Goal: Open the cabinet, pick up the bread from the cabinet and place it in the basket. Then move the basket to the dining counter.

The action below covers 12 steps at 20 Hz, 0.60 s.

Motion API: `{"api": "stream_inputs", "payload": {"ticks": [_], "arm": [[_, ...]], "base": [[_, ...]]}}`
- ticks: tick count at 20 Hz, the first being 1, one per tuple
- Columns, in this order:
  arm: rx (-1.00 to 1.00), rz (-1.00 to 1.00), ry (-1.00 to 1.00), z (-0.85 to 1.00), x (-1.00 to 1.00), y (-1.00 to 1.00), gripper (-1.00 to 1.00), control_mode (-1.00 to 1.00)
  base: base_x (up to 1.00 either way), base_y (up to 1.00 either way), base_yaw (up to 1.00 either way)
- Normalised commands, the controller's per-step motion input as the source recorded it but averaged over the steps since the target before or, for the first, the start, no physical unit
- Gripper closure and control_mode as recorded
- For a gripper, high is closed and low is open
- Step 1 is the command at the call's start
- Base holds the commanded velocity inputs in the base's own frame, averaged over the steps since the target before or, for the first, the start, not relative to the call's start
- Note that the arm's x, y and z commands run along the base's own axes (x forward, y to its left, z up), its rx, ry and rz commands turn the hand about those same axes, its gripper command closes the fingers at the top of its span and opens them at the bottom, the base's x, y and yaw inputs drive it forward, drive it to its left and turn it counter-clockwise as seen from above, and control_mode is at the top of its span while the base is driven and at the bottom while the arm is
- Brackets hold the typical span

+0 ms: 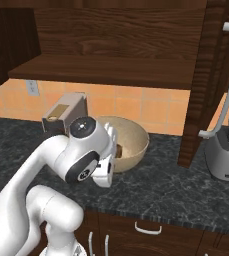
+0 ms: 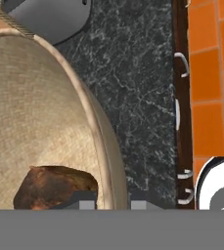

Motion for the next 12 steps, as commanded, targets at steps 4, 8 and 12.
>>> {"api": "stream_inputs", "payload": {"ticks": [4, 8, 12], "arm": [[0.00, -0.01, 0.03, 0.00, 0.00, 0.00, 1.00, -1.00], [0.00, 0.00, 0.00, 0.00, 0.00, 0.00, 1.00, -1.00], [0.00, 0.00, 0.00, 0.00, 0.00, 0.00, 1.00, -1.00]], "base": [[0.00, 0.00, 0.00], [0.00, 0.00, 0.00], [0.00, 0.00, 0.00]]}}
